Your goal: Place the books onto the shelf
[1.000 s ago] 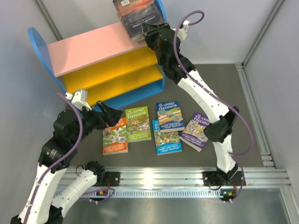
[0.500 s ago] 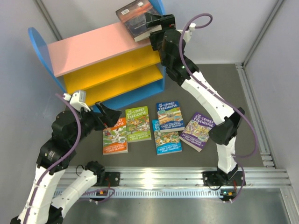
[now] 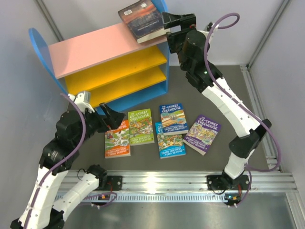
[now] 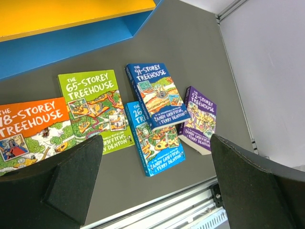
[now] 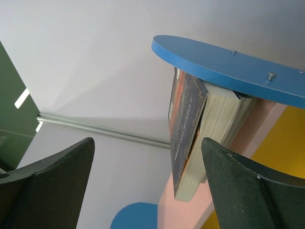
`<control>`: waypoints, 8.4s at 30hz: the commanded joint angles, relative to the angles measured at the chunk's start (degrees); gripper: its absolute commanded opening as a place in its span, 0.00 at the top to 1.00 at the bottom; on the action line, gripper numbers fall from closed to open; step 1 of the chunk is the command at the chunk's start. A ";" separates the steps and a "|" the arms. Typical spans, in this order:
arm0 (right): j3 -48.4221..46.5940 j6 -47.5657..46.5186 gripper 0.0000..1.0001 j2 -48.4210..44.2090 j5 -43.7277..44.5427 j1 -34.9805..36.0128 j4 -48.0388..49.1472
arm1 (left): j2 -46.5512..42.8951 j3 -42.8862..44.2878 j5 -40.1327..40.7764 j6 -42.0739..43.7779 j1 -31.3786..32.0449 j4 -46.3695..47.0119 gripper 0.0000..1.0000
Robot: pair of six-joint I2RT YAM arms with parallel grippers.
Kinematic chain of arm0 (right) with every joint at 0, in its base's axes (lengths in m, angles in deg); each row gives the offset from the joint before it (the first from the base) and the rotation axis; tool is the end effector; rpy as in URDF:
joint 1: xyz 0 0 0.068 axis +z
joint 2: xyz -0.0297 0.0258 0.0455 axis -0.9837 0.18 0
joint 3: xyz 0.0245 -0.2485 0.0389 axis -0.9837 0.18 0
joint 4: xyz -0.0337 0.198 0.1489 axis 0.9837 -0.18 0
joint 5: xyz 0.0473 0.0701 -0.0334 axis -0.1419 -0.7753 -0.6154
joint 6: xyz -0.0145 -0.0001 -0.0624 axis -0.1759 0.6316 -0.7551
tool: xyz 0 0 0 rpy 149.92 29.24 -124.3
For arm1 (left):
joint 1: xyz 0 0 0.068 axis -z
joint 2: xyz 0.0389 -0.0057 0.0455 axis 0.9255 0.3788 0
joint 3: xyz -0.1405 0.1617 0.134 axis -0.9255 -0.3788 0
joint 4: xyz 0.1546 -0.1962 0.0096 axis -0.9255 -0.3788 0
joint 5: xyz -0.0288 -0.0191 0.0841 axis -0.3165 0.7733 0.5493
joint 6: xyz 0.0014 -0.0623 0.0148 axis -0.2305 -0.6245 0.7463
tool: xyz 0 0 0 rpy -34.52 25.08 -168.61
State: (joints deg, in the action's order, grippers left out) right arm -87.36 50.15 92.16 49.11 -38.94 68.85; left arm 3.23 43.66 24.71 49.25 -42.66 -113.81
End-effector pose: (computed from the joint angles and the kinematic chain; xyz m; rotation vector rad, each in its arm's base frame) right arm 0.3069 0.2287 0.5086 0.8751 1.2337 1.2324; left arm 0.1079 -0.0525 0.3863 -0.1516 1.9275 -0.7558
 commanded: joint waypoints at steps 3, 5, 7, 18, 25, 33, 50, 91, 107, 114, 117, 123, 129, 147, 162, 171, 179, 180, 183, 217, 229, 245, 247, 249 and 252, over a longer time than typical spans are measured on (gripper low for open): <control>7.88 -8.87 0.06 -8.43 -2.92 -0.70 -3.53 | 0.49 1.59 -0.09 2.43 0.14 0.85 0.01; 14.38 -11.18 0.03 -13.70 -2.04 -0.87 -8.10 | 0.93 0.54 -0.44 2.96 0.14 1.02 0.01; 24.44 -11.36 0.00 -17.93 -2.30 -1.66 -11.78 | 1.54 -0.95 -2.44 3.40 0.14 1.90 0.01; 60.45 -16.88 0.00 -23.07 -38.31 -18.89 -17.87 | 7.61 -9.66 -12.57 -0.46 0.06 11.74 0.01; 63.09 -18.92 0.00 -8.03 -47.30 -18.89 -7.96 | 8.49 -8.44 -12.57 -0.11 0.14 9.65 0.01; 65.55 -18.58 0.00 1.82 -47.56 -17.22 -3.29 | 3.92 -6.59 -7.56 0.42 0.14 2.88 0.01; 59.68 -20.24 1.00 -14.59 -46.42 -15.46 -9.33 | 3.48 -8.43 -5.97 -0.64 0.14 3.83 0.01; 72.24 29.05 1.00 -31.67 -59.85 -1.31 43.74 | 14.64 -5.62 -18.90 -18.47 0.23 25.81 0.26; 68.28 40.14 1.00 -29.73 -67.25 -3.42 53.33 | 15.87 2.54 -13.80 -22.00 1.20 15.80 0.47; 67.32 33.83 1.00 -32.80 -69.53 -5.61 42.90 | 18.94 11.95 -11.25 -18.84 1.20 6.76 0.72; 65.47 29.70 1.00 -33.77 -70.24 -6.67 36.21 | 20.00 15.29 -11.78 -16.99 1.20 4.03 0.71; 62.04 27.40 0.22 -32.81 -72.00 -7.20 34.96 | 23.07 27.48 -6.44 -9.97 1.20 -5.02 1.00; 61.51 23.88 0.09 -34.65 -74.19 -8.16 29.94 | 36.16 58.06 1.48 1.62 1.11 -19.26 1.00; 67.57 20.45 0.09 -39.48 -78.85 -10.89 25.46 | 48.38 67.85 12.87 14.23 -15.74 -0.03 1.00; 72.23 19.49 0.10 -41.60 -83.77 -17.74 24.06 | 60.87 70.49 -9.75 6.03 -37.65 -0.11 0.99; 72.24 19.05 0.09 -40.10 -84.48 -18.98 24.14 | 64.21 72.78 -11.44 9.20 -38.44 -4.60 0.48; 72.59 18.26 0.09 -39.49 -84.48 -19.06 23.62 | 62.19 72.69 -1.41 14.47 -38.35 -5.92 0.01; 72.59 18.17 0.09 -39.40 -84.48 -18.98 23.62 | 62.02 72.69 -0.80 14.74 -38.35 -5.83 0.01; 72.50 17.82 0.09 -39.14 -84.39 -18.98 23.35 | 60.88 72.78 1.49 15.27 -38.35 -5.04 0.01; 78.74 13.95 0.09 -48.18 -84.21 -25.82 16.68 | 64.65 55.73 22.59 -13.90 -14.53 31.42 0.01; 79.35 12.81 0.09 -49.24 -85.62 -28.56 14.65 | 61.58 55.64 31.71 -12.43 -14.62 23.00 0.01; 77.25 4.91 0.09 -47.40 -84.83 -27.77 7.20 | 54.98 57.04 22.69 -0.20 -17.00 26.60 0.01; 74.97 -0.78 0.09 -46.52 -83.52 -27.59 1.49 | 54.72 58.62 16.71 0.85 -16.38 27.04 0.01; 72.33 -5.45 0.09 -44.15 -82.03 -27.33 -6.77 | 53.49 58.45 14.69 2.34 -13.58 26.78 0.01; 70.05 -15.21 0.11 -38.80 -79.39 -27.33 -18.43 | 50.52 56.27 15.99 7.17 -7.43 24.24 0.01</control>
State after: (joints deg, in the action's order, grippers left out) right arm -13.11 47.12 49.23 -33.75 -66.62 64.74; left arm 58.99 99.70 44.14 50.45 -55.43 -90.12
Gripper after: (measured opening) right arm 0.901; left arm 0.990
